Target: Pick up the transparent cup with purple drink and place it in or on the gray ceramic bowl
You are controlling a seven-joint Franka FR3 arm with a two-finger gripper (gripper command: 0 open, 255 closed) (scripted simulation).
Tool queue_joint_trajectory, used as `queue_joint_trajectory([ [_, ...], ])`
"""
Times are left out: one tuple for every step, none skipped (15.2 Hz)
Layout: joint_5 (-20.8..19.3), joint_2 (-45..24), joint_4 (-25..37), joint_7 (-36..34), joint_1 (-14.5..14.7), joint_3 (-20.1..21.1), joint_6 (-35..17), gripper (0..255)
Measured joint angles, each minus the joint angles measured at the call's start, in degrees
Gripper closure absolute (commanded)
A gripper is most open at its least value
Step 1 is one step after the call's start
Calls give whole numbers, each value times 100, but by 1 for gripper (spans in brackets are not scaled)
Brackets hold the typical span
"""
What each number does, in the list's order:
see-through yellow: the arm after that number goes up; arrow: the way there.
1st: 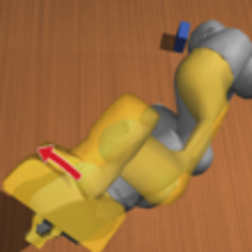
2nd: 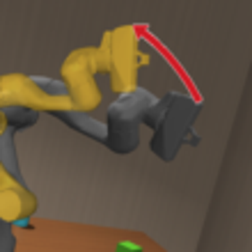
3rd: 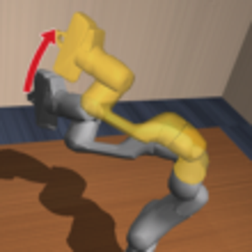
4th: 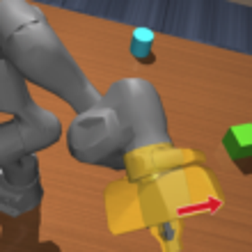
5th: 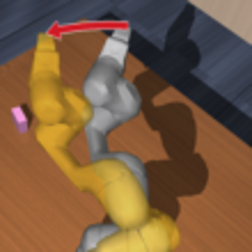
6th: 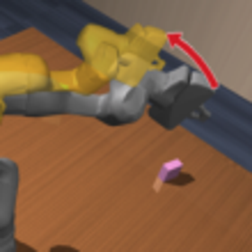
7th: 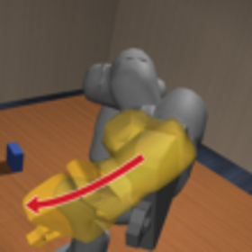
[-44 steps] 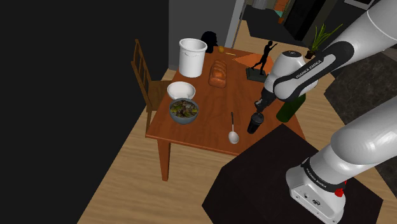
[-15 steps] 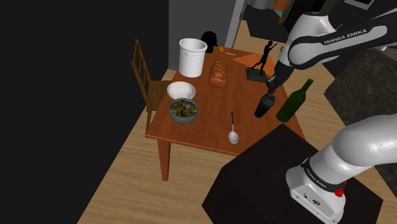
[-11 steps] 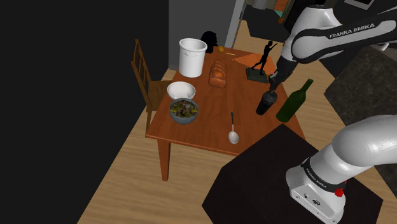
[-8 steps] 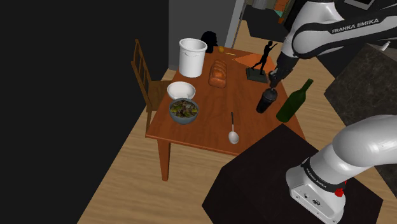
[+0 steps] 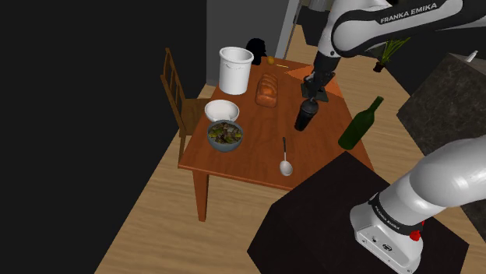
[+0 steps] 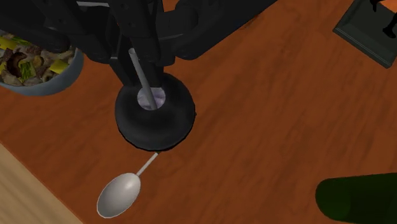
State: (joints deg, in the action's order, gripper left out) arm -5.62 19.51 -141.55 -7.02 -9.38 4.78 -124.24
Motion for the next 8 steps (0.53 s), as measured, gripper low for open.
queue_joint_trajectory([
  [23, -95, 142, -128, 54, 95, 61, 255],
  [27, -227, 282, -221, 84, 160, 75, 255],
  [37, -367, 492, -342, 128, 247, 158, 255],
  [34, -530, 689, -467, 169, 331, 204, 255],
  [36, -650, 883, -573, 207, 403, 289, 255],
  [24, -800, 1080, -671, 236, 465, 346, 255],
  [11, -940, 1249, -780, 272, 532, 389, 255],
  [1, -1061, 1440, -904, 319, 610, 476, 255],
])
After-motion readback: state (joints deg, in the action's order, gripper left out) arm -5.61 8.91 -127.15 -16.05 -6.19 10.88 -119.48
